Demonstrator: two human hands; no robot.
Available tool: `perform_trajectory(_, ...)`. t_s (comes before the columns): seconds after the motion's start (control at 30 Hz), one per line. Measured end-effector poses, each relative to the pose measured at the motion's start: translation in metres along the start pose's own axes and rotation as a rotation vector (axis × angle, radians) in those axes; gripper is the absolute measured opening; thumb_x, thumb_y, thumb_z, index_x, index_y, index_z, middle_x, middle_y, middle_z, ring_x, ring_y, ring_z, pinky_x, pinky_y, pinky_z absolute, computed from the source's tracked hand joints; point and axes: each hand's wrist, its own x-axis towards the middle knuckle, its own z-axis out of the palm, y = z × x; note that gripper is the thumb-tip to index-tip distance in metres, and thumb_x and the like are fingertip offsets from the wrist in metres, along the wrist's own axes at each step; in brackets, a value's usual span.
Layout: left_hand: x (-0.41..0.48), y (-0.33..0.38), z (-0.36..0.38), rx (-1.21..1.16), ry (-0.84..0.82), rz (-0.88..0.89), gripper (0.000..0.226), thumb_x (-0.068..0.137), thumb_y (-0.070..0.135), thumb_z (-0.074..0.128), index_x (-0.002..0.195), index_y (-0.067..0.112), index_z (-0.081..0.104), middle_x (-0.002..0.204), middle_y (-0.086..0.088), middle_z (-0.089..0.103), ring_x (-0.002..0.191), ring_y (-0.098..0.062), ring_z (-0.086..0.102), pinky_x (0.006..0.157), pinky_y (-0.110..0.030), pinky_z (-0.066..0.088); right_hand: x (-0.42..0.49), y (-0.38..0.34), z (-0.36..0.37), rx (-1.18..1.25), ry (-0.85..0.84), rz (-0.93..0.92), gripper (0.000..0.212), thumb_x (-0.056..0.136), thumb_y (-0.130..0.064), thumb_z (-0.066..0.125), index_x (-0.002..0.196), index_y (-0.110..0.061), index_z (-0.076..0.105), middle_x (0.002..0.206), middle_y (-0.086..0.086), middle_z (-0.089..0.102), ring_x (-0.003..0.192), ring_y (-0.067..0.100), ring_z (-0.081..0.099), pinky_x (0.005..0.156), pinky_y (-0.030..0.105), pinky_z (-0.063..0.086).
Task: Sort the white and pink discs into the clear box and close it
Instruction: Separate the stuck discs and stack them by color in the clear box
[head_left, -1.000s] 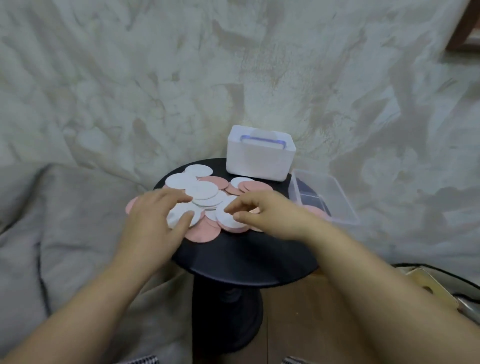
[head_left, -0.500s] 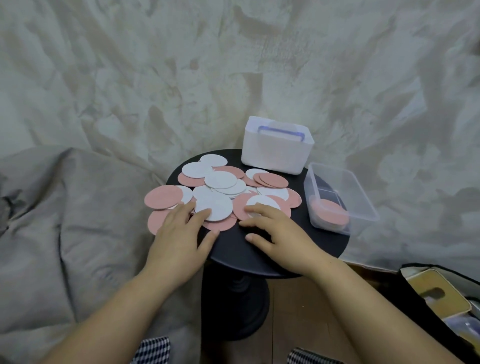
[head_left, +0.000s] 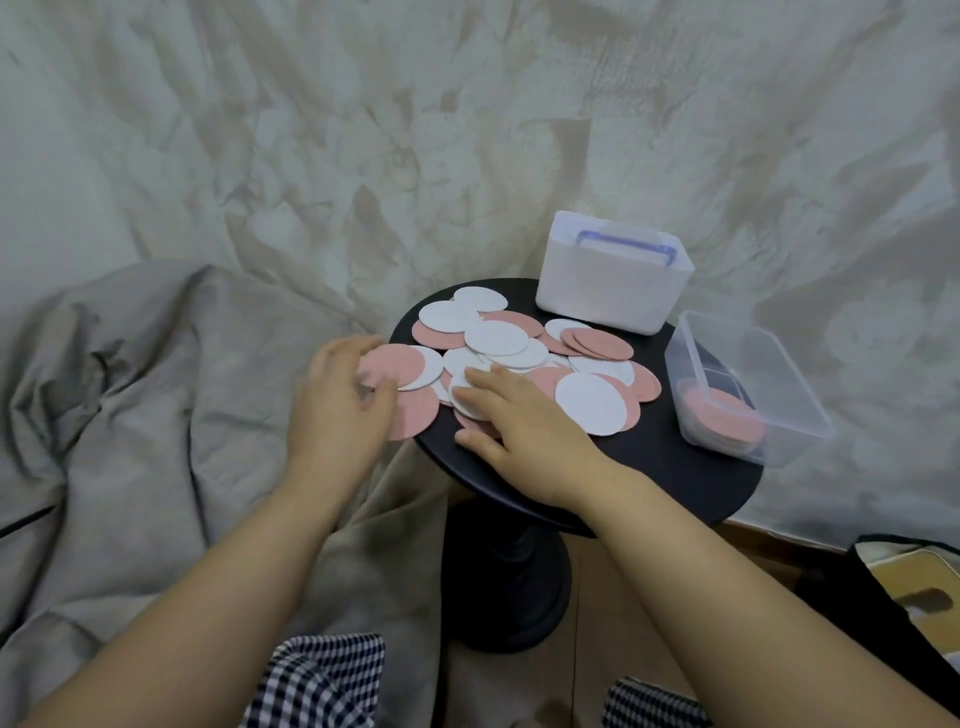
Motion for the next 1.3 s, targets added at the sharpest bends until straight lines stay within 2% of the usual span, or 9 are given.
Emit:
perform_trajectory(0.1,0.010,-0.018,0.001,-0.193,-0.075,-0.397,0.058,0.082,0.030,0.062,0.134,0.014,0.044,0.131,-0.008,0.051,0.116,-0.023,0.052,0.099,-0.041,0.043,-0.003,0.002,-0.001,-0.024,-0.019,0.005,0.048,0.096,-0.039,0.042,0.142,-0.026,0.033,0.154,-0.011,0.018,0.143,0.013,0.007,0.110,0.022,0.009)
perform_trajectory(0.23,0.014,-0.017,0.006,-0.417,-0.137,-0.516,0.050,0.080,0.019,0.068,0.126,0.010,0.050,0.095,-0.003,0.063,0.086,-0.022,0.063,0.073,-0.040,0.056,-0.008,0.008,-0.002,-0.017,-0.016,0.027,0.048,0.096,-0.040,0.041,0.142,-0.030,0.032,0.154,-0.013,0.018,0.143,0.010,0.006,0.111,0.022,0.009)
perform_trajectory(0.37,0.015,-0.011,0.010,-0.362,-0.175,-0.385,0.053,0.068,0.021,0.079,0.116,0.011,0.059,0.069,0.000,0.058,0.067,-0.018,0.058,0.071,-0.037,0.050,-0.017,0.015,-0.004,-0.007,-0.008,0.057,0.048,0.096,-0.041,0.041,0.142,-0.031,0.032,0.154,-0.014,0.018,0.143,0.007,0.006,0.111,0.021,0.007)
perform_trajectory(0.6,0.005,0.015,0.021,-0.122,-0.194,-0.145,0.047,0.072,0.020,0.076,0.117,0.021,0.062,0.069,0.008,0.057,0.064,-0.006,0.051,0.055,-0.007,0.036,-0.033,0.028,-0.011,0.002,-0.008,0.108,0.048,0.095,-0.041,0.043,0.142,-0.032,0.033,0.153,-0.015,0.019,0.142,0.006,0.008,0.109,0.018,0.007)
perform_trajectory(0.77,0.000,0.032,0.029,0.021,-0.242,-0.079,0.058,0.074,0.030,0.073,0.129,0.024,0.054,0.088,0.006,0.065,0.089,-0.014,0.060,0.076,-0.026,0.046,-0.042,0.028,-0.011,0.025,0.072,0.160,0.060,0.090,-0.045,0.050,0.144,-0.031,0.027,0.154,-0.010,0.019,0.142,0.009,0.011,0.112,0.024,0.009)
perform_trajectory(0.93,-0.003,0.019,0.022,0.106,-0.205,0.058,0.038,0.079,0.029,0.066,0.116,0.022,0.063,0.105,-0.001,0.063,0.097,-0.022,0.057,0.073,-0.027,0.040,-0.040,0.013,-0.006,-0.062,0.169,0.069,0.061,0.087,-0.050,0.054,0.140,-0.027,0.037,0.153,-0.006,0.023,0.144,0.015,0.010,0.112,0.033,-0.008)
perform_trajectory(1.1,-0.005,0.012,0.021,0.206,-0.364,0.411,0.048,0.085,0.034,0.040,0.120,0.009,0.061,0.130,-0.012,0.056,0.123,-0.032,0.046,0.105,-0.040,0.029,-0.041,-0.003,0.005,-0.029,0.041,-0.033,0.066,0.083,-0.054,0.057,0.140,-0.029,0.037,0.151,-0.012,0.025,0.138,0.008,0.019,0.110,0.026,0.021)
perform_trajectory(1.2,-0.010,0.011,0.020,0.164,-0.583,0.465,0.052,0.087,0.036,0.033,0.126,0.011,0.056,0.136,-0.006,0.052,0.131,-0.022,0.040,0.109,-0.030,0.024,-0.047,-0.001,0.005,-0.018,0.070,-0.022,0.061,0.082,-0.052,0.059,0.137,-0.032,0.042,0.147,-0.017,0.031,0.134,0.005,0.027,0.105,0.024,0.030)
perform_trajectory(1.3,-0.009,0.008,0.017,0.184,-0.575,0.501,0.048,0.087,0.034,0.038,0.123,0.011,0.059,0.129,-0.004,0.058,0.125,-0.020,0.047,0.105,-0.027,0.031,-0.055,0.005,0.005,0.000,0.098,0.008,0.056,0.078,-0.055,0.061,0.129,-0.034,0.050,0.144,-0.021,0.035,0.132,0.002,0.029,0.104,0.026,0.035)
